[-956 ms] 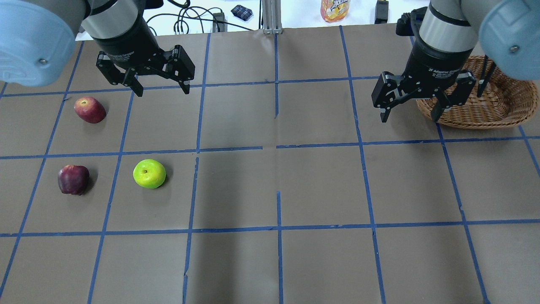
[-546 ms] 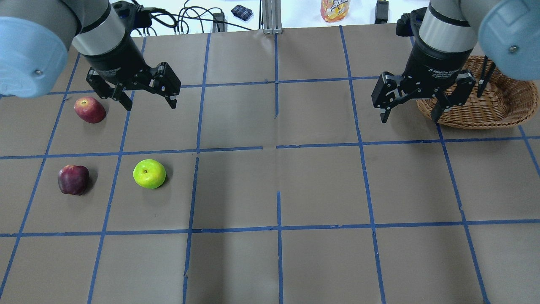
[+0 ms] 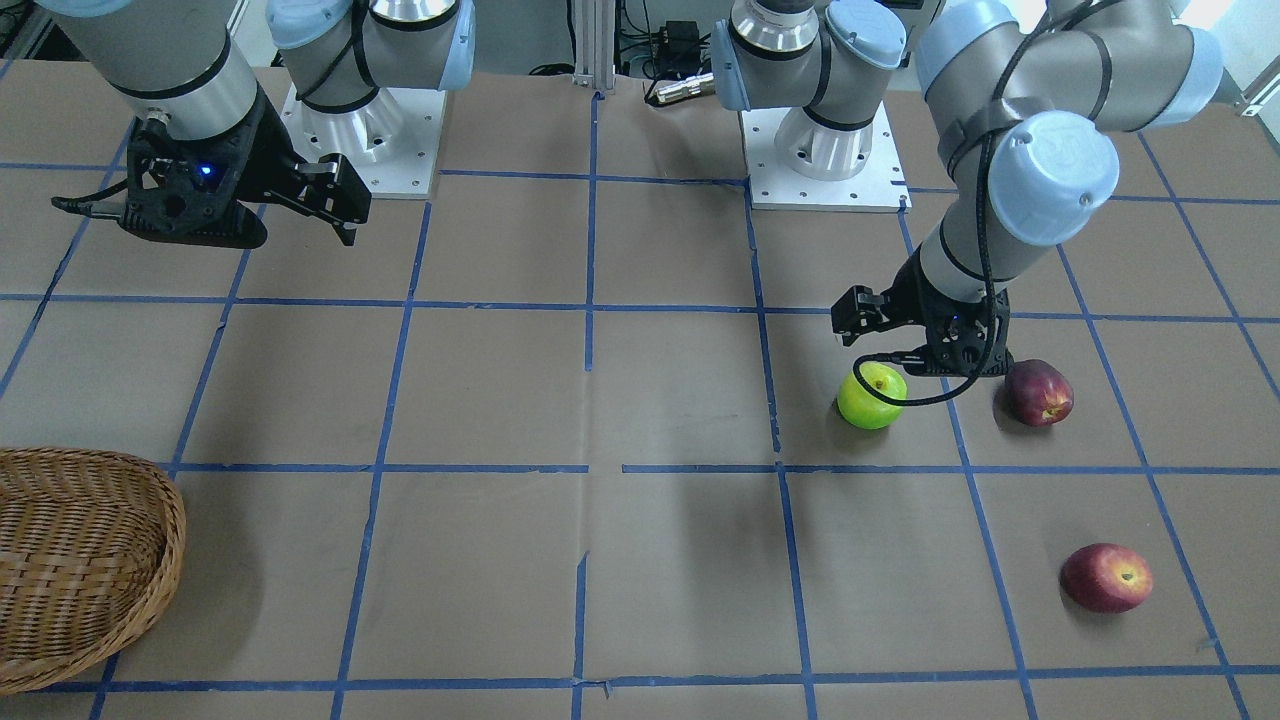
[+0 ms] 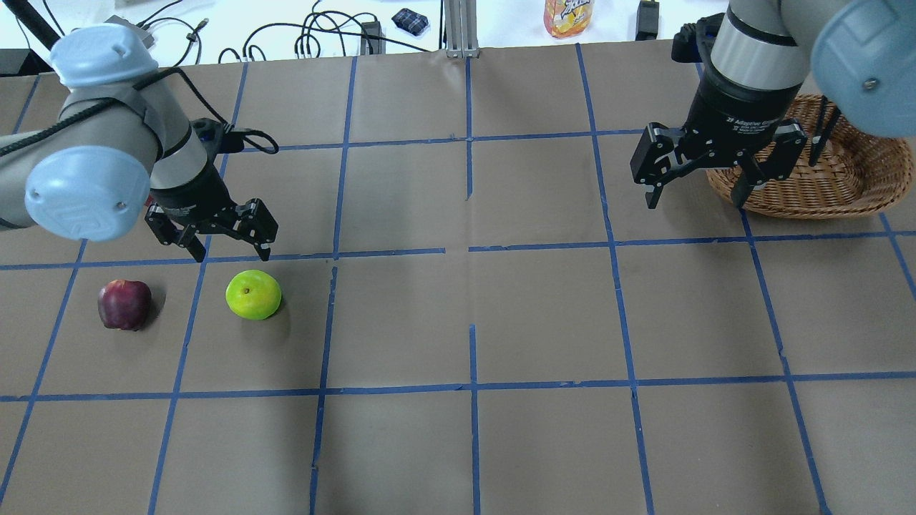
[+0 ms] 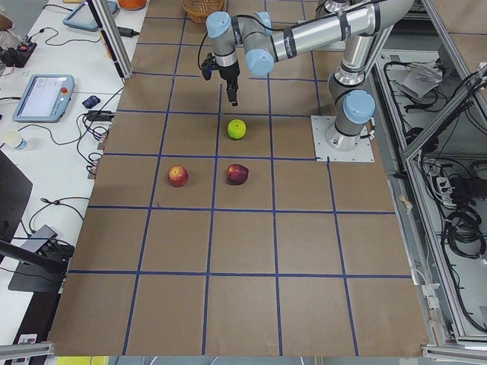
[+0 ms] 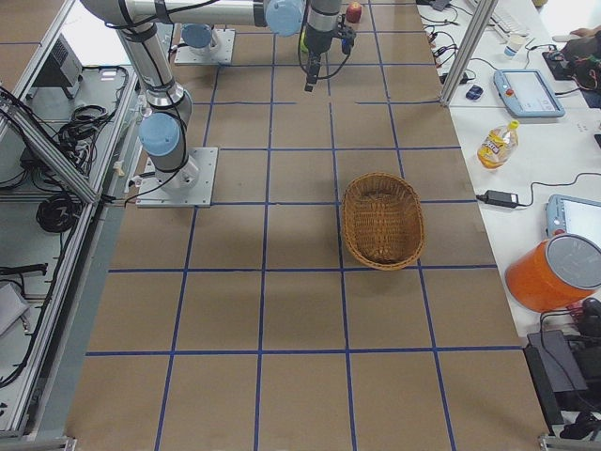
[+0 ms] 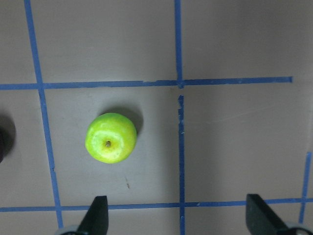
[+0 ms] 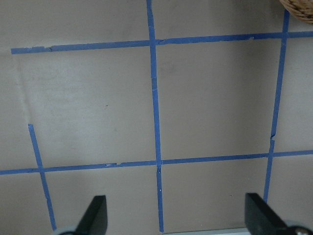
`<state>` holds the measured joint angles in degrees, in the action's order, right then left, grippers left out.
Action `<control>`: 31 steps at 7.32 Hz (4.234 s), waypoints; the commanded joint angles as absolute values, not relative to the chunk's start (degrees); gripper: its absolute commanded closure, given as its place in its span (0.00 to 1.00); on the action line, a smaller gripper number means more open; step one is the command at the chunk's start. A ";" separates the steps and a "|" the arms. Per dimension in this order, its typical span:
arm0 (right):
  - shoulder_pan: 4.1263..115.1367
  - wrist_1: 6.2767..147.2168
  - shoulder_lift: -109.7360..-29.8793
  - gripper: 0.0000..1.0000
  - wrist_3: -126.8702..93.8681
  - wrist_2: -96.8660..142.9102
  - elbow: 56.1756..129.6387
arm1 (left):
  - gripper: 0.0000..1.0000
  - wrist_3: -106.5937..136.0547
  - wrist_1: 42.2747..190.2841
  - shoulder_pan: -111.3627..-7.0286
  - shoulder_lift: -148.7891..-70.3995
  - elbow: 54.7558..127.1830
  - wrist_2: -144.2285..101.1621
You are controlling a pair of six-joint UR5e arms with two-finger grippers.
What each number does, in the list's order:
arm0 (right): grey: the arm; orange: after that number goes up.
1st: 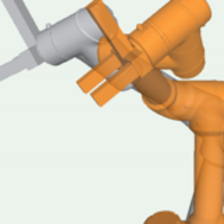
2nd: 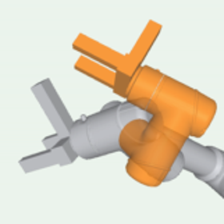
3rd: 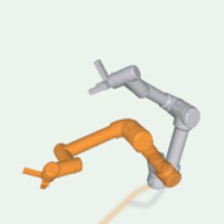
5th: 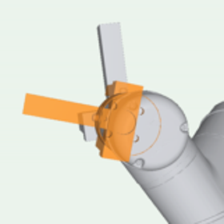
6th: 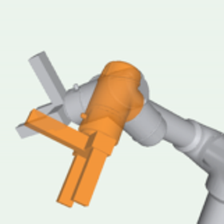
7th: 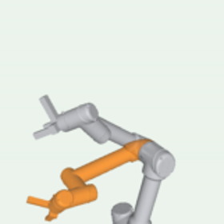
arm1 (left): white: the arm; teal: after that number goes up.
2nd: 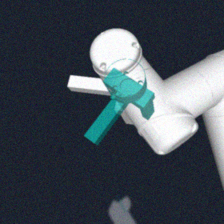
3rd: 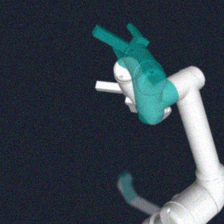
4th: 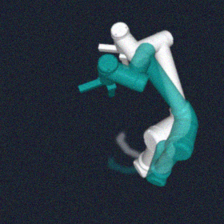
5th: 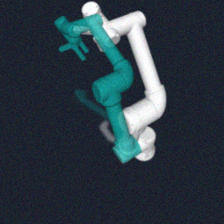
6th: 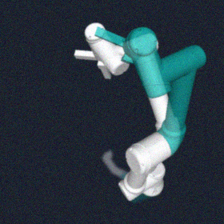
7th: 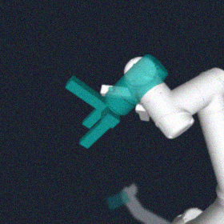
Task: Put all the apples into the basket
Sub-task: 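Move the left gripper down over the green apple and grasp it, then carry the green apple toward the table center and release it, then grasp dark red apple with left gripper while right grasps green apple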
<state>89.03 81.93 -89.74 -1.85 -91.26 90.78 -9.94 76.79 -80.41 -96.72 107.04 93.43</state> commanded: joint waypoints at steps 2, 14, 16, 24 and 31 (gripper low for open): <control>89.03 82.00 -89.82 0.00 -1.85 -91.32 91.23 | 0.00 -13.01 59.79 -78.05 -102.90 116.00 93.78; 89.03 82.09 -90.18 0.00 -1.49 -91.32 92.46 | 0.60 29.76 58.89 -102.78 -116.33 96.03 86.50; 89.03 82.09 -90.18 0.00 -1.76 -91.32 92.55 | 0.53 42.68 58.89 -109.57 -121.62 89.76 83.94; 89.03 83.23 -88.52 0.00 -1.92 -90.19 92.81 | 0.00 27.48 70.00 -103.83 -115.86 84.92 84.46; 98.59 105.52 -72.80 0.00 -18.10 -87.81 91.67 | 0.00 -18.82 80.52 -80.28 -107.15 93.04 101.41</control>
<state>95.99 101.37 -75.91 -15.70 -88.07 91.93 -10.57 81.02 -85.05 -108.62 89.39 98.34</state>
